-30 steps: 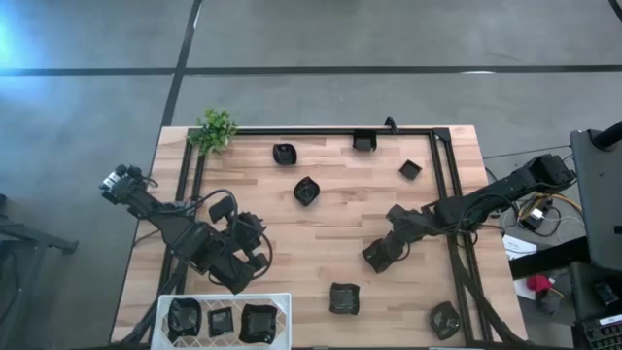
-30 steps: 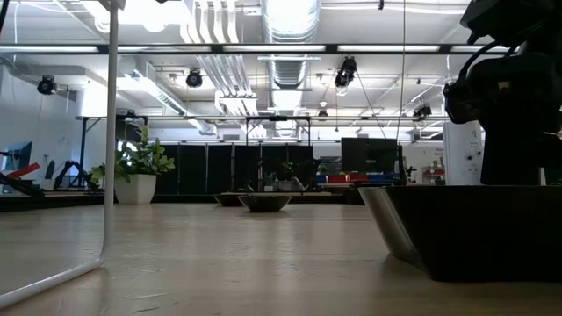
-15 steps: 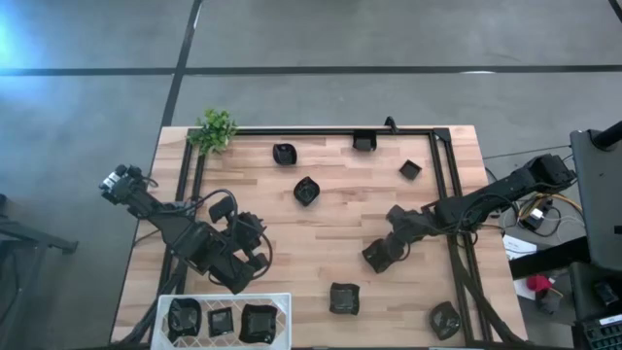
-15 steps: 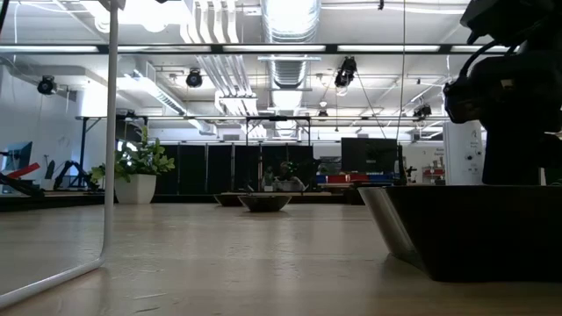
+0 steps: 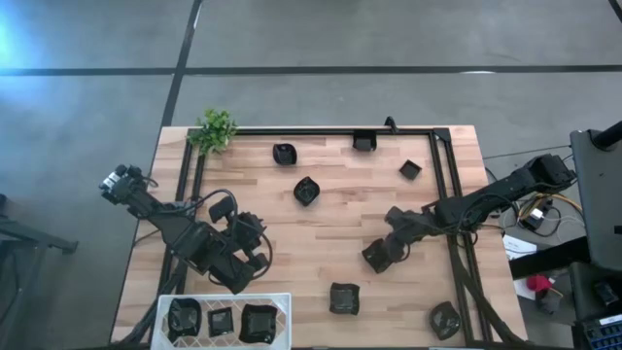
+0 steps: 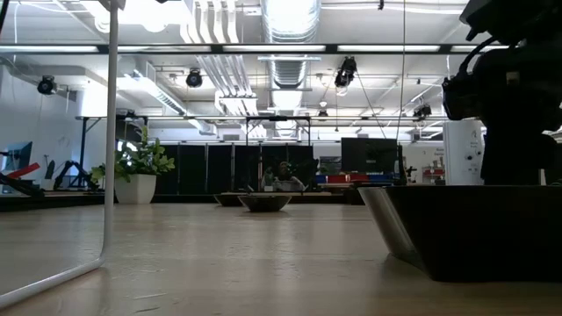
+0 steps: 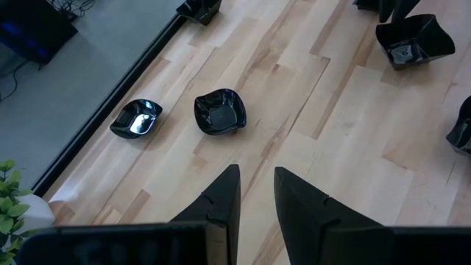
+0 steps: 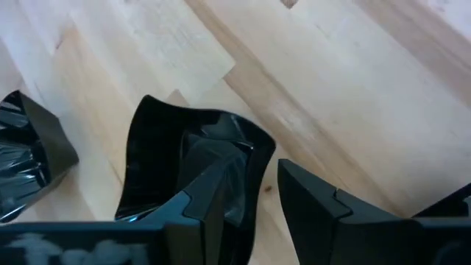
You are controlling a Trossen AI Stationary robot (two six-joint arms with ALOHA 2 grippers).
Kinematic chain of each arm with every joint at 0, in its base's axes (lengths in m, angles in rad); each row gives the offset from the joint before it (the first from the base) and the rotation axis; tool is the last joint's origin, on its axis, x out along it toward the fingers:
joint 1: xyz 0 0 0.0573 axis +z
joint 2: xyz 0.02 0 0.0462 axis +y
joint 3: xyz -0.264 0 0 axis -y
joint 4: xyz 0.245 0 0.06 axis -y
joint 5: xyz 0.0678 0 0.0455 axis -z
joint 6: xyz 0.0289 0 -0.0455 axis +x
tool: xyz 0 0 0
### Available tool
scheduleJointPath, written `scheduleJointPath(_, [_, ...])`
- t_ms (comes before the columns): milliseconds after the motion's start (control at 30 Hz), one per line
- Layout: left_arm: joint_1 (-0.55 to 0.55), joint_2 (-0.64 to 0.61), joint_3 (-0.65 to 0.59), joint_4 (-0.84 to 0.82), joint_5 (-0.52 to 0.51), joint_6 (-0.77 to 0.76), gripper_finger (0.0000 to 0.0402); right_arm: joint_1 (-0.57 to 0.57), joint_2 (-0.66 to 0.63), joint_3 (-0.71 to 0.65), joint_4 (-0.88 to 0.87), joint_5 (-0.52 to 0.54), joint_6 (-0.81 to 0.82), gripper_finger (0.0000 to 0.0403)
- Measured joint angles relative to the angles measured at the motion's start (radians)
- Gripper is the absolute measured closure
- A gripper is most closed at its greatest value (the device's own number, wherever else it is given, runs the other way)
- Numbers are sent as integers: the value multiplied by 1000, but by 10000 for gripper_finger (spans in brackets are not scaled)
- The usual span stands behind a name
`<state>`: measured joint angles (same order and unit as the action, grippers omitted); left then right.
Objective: Pick & Place Mini shaped plates
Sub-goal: Stack the black distorted square plate on top of the other black distorted square plate on the shelf
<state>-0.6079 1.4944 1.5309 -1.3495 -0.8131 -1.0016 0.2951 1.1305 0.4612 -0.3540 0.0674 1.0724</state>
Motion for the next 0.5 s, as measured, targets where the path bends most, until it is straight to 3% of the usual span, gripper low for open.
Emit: scheduleJointPath(500, [0,0,0,6,0,0,323,0,1,-56,60,38,24,289])
